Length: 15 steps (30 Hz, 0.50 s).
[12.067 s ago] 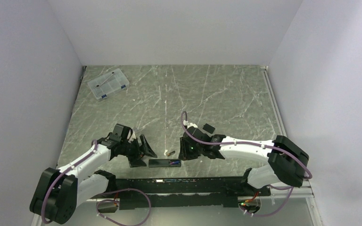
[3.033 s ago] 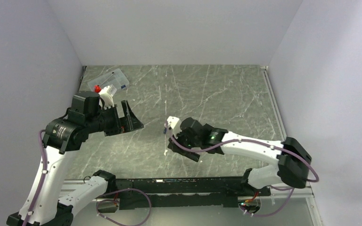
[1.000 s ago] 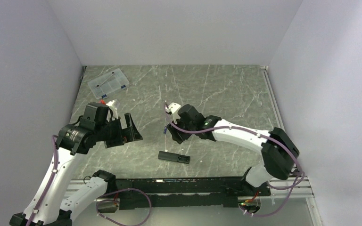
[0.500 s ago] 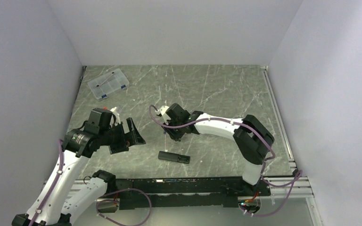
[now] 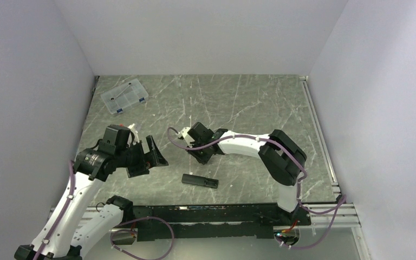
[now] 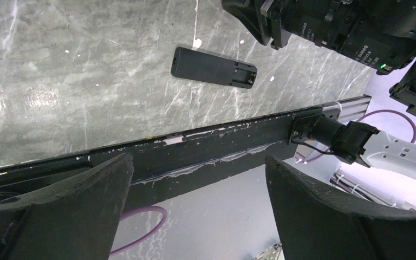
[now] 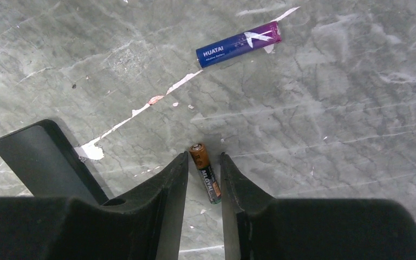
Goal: Load the batteries into the remote control
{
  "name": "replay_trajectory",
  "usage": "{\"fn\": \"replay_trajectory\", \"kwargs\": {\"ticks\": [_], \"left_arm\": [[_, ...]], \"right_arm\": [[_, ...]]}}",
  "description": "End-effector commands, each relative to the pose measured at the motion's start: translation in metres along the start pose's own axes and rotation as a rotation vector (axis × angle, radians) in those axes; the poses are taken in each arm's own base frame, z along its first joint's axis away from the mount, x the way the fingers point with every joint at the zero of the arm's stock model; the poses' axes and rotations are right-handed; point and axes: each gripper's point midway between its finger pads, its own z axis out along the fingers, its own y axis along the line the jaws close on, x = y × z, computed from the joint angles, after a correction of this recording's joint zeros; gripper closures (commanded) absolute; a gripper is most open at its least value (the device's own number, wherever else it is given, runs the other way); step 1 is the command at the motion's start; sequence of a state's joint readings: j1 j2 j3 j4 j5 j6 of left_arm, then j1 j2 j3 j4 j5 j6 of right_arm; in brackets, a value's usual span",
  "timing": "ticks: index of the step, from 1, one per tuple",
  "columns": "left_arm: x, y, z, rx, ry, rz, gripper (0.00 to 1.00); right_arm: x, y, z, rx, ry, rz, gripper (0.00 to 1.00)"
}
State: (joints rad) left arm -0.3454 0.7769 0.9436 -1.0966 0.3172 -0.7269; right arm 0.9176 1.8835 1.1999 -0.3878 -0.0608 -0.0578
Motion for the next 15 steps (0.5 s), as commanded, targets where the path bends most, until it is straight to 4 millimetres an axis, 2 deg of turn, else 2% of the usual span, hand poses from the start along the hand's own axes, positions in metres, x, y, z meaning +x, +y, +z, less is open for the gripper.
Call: {"fn": "replay_trajectory", "kwargs": {"ticks": [1, 7, 15], "left_arm": [[-0.005, -0.006, 0.003, 0.029, -0.011, -0.003, 0.03], [-0.006, -0.005, 0.003, 0.027, -0.015, -0.001, 0.03], [-0.007, -0.008, 0.008, 0.037, 0.001, -0.002, 0.03]], "right_arm": [[-0.007, 0.004, -0.001, 0.006, 0.000, -0.039, 0.73], [-0.013, 0.006, -0.005, 0.005, -0.022, -0.040, 1.00], [-0.032, 0.009, -0.040, 0.004, -0.131, -0.032, 1.00]]}}
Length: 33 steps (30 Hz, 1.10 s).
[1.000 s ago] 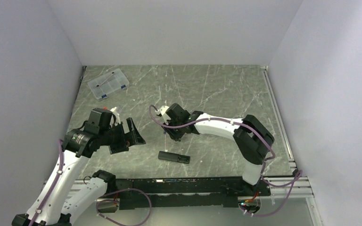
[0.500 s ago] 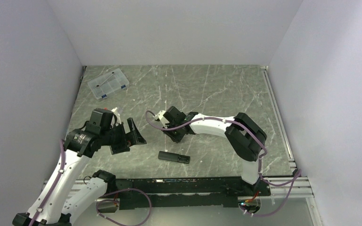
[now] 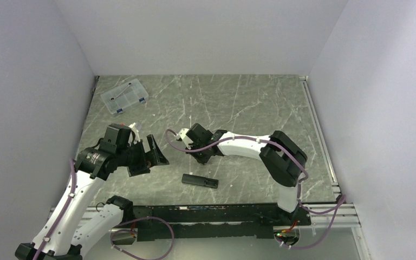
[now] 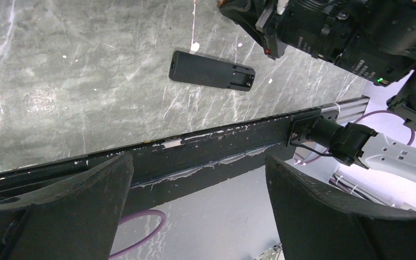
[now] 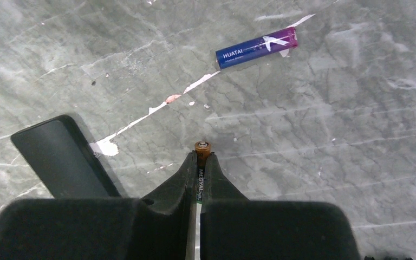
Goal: Load the batteries into the remote control
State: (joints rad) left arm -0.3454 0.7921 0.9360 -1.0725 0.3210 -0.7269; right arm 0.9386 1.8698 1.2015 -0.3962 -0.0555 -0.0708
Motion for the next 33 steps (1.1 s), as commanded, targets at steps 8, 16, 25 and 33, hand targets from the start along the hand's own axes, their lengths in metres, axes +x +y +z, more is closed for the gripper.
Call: {"fn": "replay_trajectory", "kwargs": {"ticks": [8, 16, 25, 33], "left_arm": [[-0.005, -0.008, 0.006, 0.041, 0.006, 0.003, 0.03], [-0.006, -0.010, 0.007, 0.042, 0.013, 0.017, 0.03], [-0.005, -0.009, 0.008, 0.044, 0.018, 0.022, 0.03], [-0.004, -0.008, 0.009, 0.043, 0.022, 0.020, 0.03]], "right_arm": [[-0.010, 0.029, -0.072, -0.127, -0.205, -0.024, 1.00], [0.013, 0.047, -0.082, -0.211, -0.250, 0.009, 1.00], [0.020, 0.060, -0.079, -0.282, -0.314, -0.001, 1.00], [0.031, 0.065, -0.066, -0.300, -0.265, 0.001, 1.00]]}}
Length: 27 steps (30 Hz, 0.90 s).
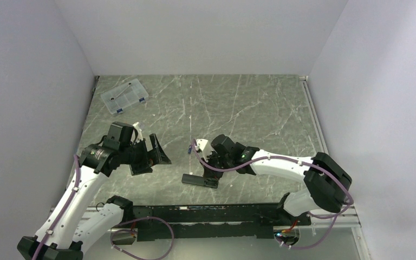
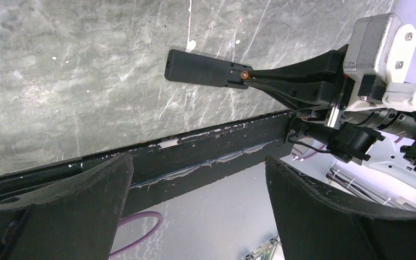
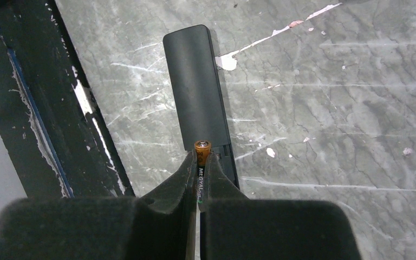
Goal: Load the batteries into the remote control
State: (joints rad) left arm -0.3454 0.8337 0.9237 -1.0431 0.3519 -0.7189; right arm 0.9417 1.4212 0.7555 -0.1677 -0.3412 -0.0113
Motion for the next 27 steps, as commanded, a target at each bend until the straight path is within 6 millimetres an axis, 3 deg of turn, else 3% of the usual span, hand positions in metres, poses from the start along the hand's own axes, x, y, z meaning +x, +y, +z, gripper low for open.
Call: {"fn": "replay_trajectory", "kwargs": {"ticks": [1, 16, 27], "left_arm": [[-0.003, -0.006, -0.001, 0.034, -0.014, 0.020, 0.03], [-0.003, -0.006, 0.002, 0.038, -0.006, 0.021, 0.02], [-0.003, -0.006, 0.003, 0.042, -0.005, 0.023, 0.02]], "right_arm": [[-0.004, 0.004, 0.007, -0.019, -0.013, -0.010, 1.00], [0.025, -0.002, 0.014, 0.016, 0.067, 0.001, 1.00], [0.029, -0.001, 0.017, 0.020, 0.079, 0.000, 1.00]]}}
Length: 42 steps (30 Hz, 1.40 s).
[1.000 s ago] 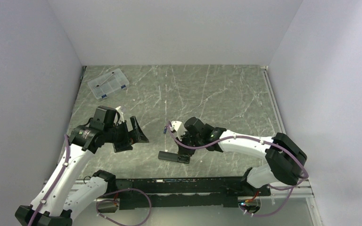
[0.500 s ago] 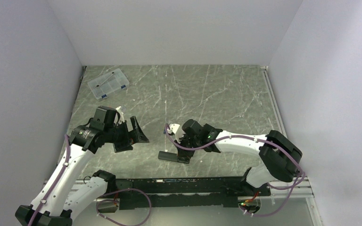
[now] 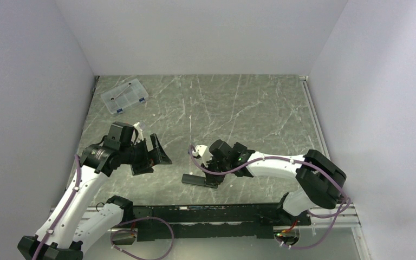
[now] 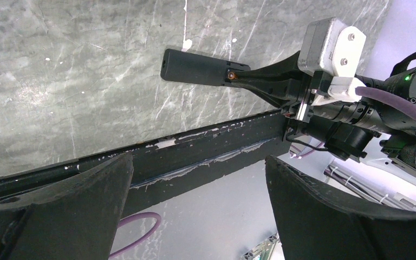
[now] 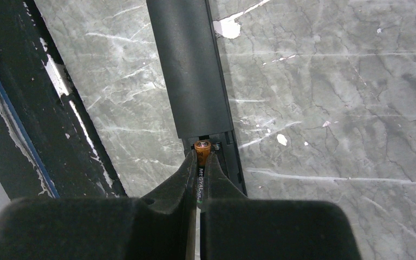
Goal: Load the batteries into the remote control
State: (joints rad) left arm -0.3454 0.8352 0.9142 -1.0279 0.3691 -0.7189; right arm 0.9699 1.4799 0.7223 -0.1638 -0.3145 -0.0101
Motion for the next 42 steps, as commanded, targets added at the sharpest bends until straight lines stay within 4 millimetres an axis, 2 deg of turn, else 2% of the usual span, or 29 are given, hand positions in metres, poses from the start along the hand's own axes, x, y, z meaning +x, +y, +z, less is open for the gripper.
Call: {"fn": "replay_trajectory", "kwargs": {"ticks": [1, 19, 31, 42], "left_arm": [[-0.0044, -0.0041, 0.0012, 0.025, -0.013, 0.022, 0.02], [-0.0049, -0.0041, 0.0018, 0.025, -0.013, 0.027, 0.02], [-0.0045, -0.0037, 0.0028, 0.027, -0.011, 0.027, 0.02], [-0.0057, -0.0051, 0.0032, 0.030, -0.009, 0.030, 0.02]], "right_arm": [[-0.0029, -0.0022, 0.0028, 0.015, -0.010, -0.010, 1.00], [-0.0090, -0.0013, 0.0045, 0.005, -0.011, -0.047, 1.00], [-0.0056, 0.0025, 0.0064, -0.010, -0.004, -0.043, 0.85], [-0.0110, 0.0046, 0.0058, -0.018, -0.010, -0.046, 0.81]]}}
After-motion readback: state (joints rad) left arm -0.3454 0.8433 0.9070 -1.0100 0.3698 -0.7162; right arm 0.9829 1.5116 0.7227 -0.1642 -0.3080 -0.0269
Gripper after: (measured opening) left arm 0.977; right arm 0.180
